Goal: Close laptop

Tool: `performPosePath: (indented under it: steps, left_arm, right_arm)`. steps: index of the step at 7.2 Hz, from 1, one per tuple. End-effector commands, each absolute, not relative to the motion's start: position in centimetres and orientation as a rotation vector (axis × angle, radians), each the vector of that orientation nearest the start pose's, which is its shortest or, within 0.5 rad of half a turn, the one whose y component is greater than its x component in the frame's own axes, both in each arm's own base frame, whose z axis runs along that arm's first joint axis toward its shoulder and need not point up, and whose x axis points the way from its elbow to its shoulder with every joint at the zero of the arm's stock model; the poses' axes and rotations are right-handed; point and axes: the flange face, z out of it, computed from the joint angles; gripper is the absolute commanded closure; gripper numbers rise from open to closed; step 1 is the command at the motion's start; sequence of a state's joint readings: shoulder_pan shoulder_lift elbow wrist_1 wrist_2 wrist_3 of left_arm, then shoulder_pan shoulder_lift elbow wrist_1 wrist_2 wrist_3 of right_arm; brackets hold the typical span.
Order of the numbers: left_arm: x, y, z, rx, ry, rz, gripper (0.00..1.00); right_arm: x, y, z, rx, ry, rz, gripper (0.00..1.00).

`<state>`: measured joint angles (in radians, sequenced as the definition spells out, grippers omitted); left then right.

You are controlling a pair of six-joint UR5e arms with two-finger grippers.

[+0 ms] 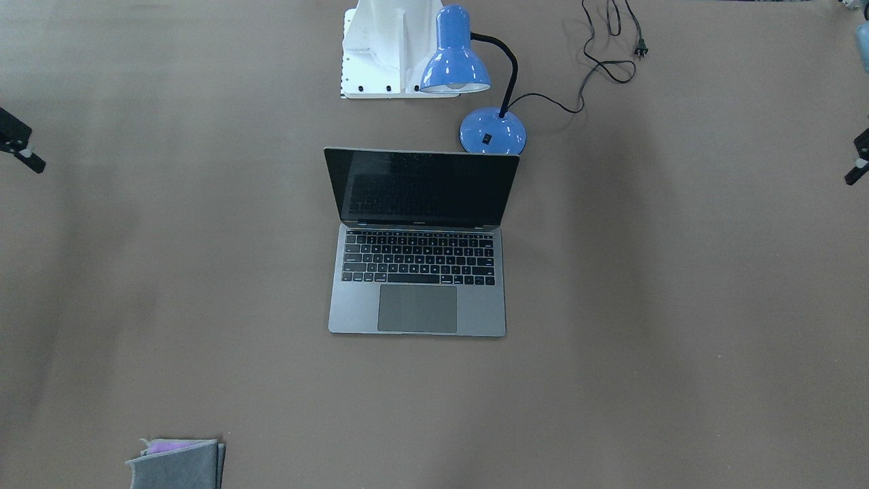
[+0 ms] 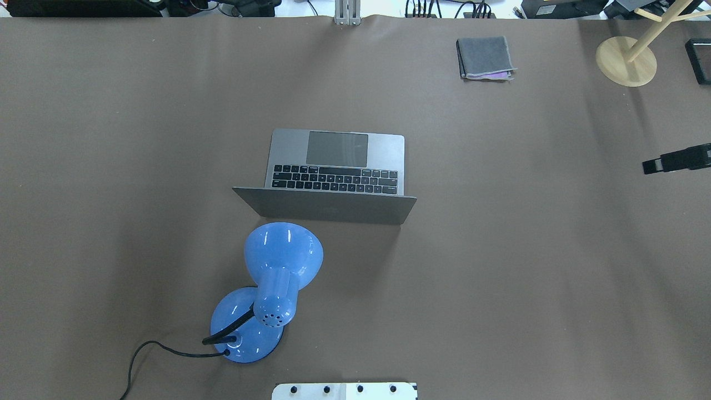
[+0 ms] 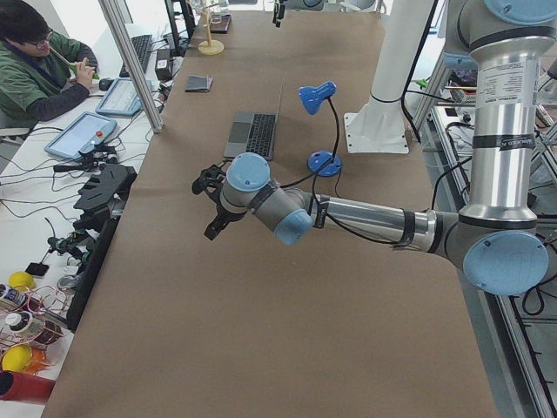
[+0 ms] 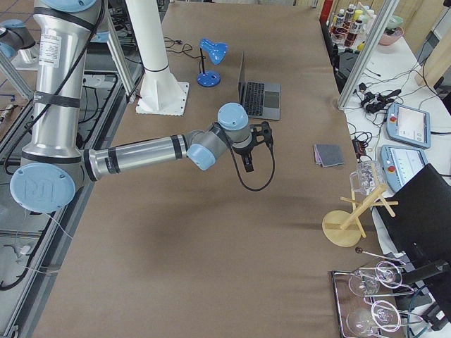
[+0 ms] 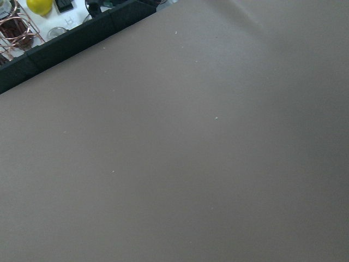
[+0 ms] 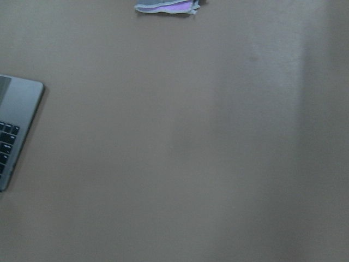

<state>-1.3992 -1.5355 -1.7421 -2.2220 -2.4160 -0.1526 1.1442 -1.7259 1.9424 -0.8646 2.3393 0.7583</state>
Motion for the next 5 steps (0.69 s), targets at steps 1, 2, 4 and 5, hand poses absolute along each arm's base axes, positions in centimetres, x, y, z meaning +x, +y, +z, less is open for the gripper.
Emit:
performPosePath:
  steps: [1,2,4,5]
  left_arm:
    - [11.1,-47.9,47.6,0.556,1.095,0.287,0.02]
    - [14.6,-46.8,45.6,0.508,1.199,0.234,0.02]
    - [20.7,-43.3,44.3,0.386,1.337,0.225,0.02]
    - [23.3,-41.9,43.6,0.35,1.368,0.248,0.02]
  right_arm:
    - [-19.2,-38.8,41.4,0.313,-1.231,0.037,0.06]
    - [-21.6,-36.7,38.3,0.289,-1.276,0.06,0.07]
    - [-28.0,-31.9,35.1,0.257,-1.317,0.109,0.13]
    - [-30.8,-29.5,33.5,0.257,-1.346,0.118,0.21]
